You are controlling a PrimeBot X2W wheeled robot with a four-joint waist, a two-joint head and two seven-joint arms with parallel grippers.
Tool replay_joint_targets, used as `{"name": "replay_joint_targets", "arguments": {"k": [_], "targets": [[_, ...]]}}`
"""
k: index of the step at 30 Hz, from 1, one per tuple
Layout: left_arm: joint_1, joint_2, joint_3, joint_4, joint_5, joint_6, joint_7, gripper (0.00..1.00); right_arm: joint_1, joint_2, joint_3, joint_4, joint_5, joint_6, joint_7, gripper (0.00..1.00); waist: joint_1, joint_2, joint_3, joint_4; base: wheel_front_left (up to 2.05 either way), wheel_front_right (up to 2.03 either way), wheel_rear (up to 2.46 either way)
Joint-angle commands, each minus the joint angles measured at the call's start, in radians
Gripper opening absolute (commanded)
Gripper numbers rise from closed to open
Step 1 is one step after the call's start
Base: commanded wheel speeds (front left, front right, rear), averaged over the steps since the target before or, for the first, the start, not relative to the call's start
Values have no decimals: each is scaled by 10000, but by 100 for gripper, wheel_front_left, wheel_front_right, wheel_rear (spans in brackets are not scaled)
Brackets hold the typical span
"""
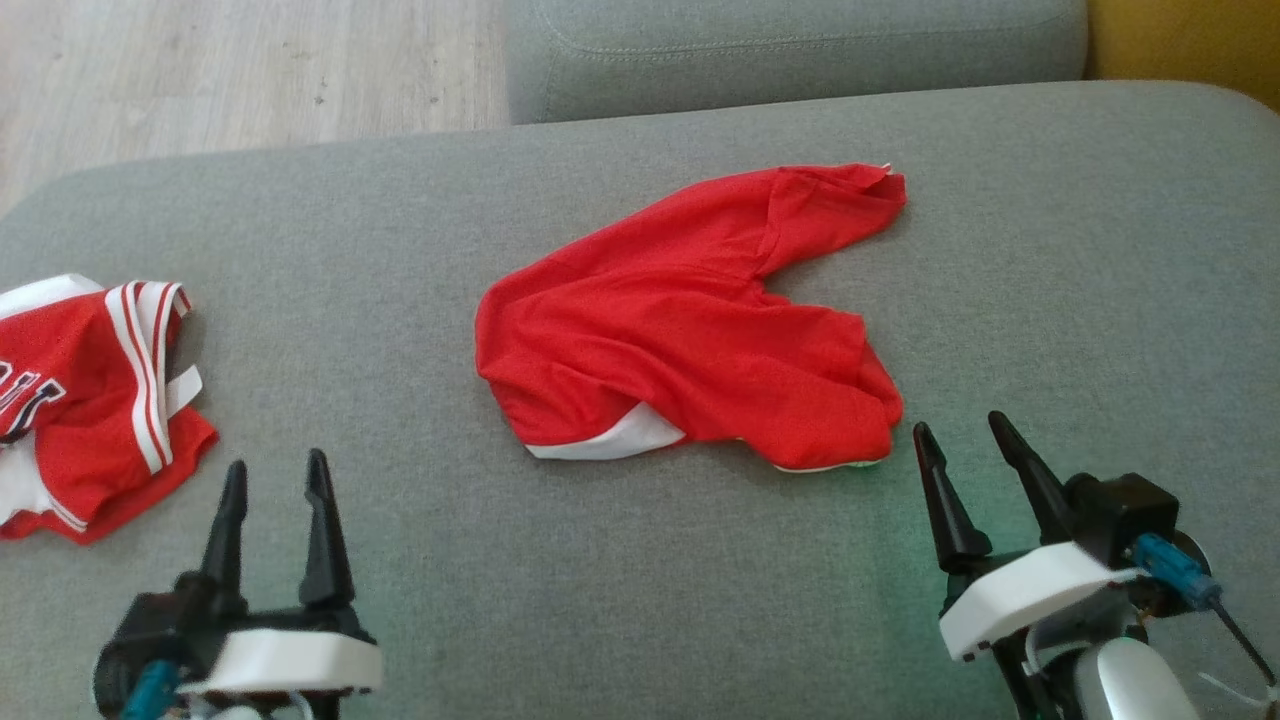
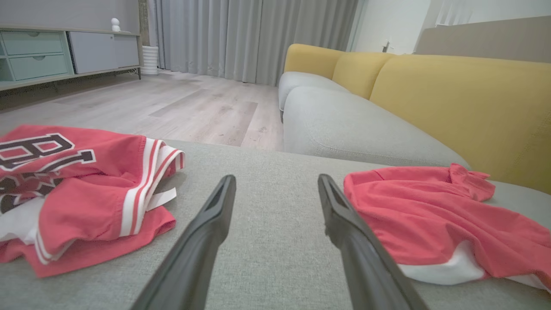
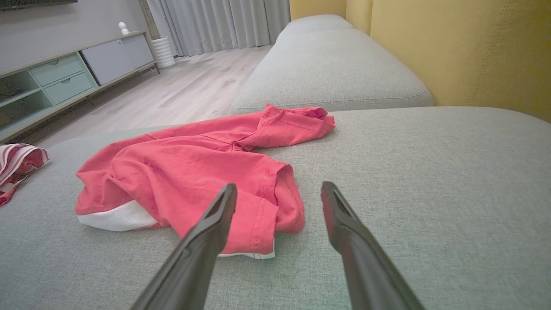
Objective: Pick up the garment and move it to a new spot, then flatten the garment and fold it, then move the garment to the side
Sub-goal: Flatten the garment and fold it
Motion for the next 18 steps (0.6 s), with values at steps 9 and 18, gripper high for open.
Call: {"name": "replay_joint_targets", "arguments": {"k": [9,18], "targets": [[-1478,-468,-1406,1316,180,-1146,826,100,-443,-26,162,-401,47,-7,-53,100,1,0,281,-74,0,0,0],[-3263,-1039,-2260,4242,99,-1673,806,100,-878,-23,525,-286,167,-7,-148,100,1,0,865,-722,0,0,0]]}}
